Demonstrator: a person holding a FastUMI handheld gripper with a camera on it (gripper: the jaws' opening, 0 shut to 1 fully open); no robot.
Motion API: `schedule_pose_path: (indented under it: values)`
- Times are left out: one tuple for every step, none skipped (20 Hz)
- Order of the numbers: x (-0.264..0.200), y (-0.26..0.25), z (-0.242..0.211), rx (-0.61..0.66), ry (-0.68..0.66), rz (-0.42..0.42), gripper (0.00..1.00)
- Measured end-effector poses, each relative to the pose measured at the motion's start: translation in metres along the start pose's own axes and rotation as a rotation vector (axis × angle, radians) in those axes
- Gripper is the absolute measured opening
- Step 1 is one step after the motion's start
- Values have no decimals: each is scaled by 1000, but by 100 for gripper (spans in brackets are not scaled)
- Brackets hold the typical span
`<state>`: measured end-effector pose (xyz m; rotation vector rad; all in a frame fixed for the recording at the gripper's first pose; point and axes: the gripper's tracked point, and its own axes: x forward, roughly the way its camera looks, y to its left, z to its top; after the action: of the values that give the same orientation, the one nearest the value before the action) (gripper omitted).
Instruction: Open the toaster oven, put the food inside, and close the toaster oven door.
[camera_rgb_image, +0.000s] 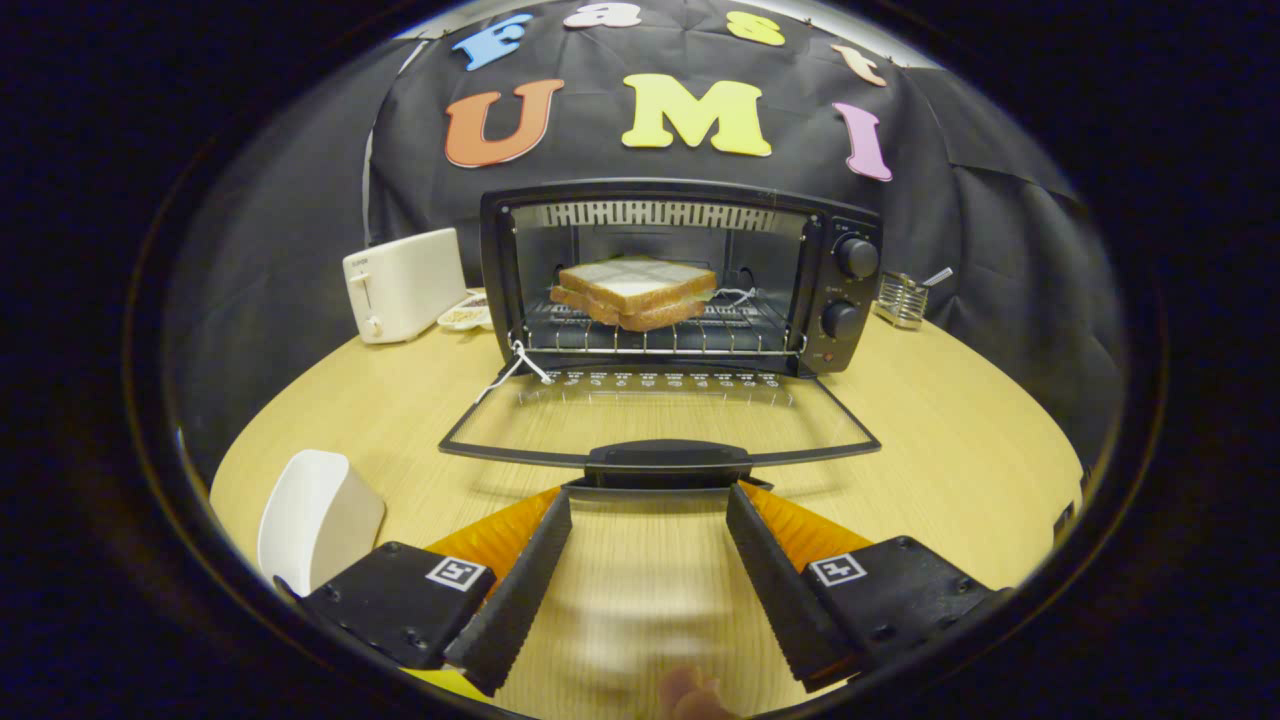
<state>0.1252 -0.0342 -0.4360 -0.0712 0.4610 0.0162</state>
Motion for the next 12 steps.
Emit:
schedule_pose_path:
  values:
    - [2,-2,-2,7,21,-5,100]
    - [4,-5,-1,15,34,-14,100]
    - [4,-4,0,24,29,-18,100]
    - [4,-3,0,21,31,-23,100]
    - [4,-4,1,20,32,-26,100]
    - [4,-3,0,16,40,-28,100]
    - [3,-3,3,11,40,-26,100]
    - [3,-3,2,-8,48,-26,100]
    - [2,-4,3,-15,50,-27,100]
    - [3,-3,3,-13,55,-26,100]
    - [3,-3,3,-9,58,-24,100]
    - [2,-3,5,-4,54,-24,100]
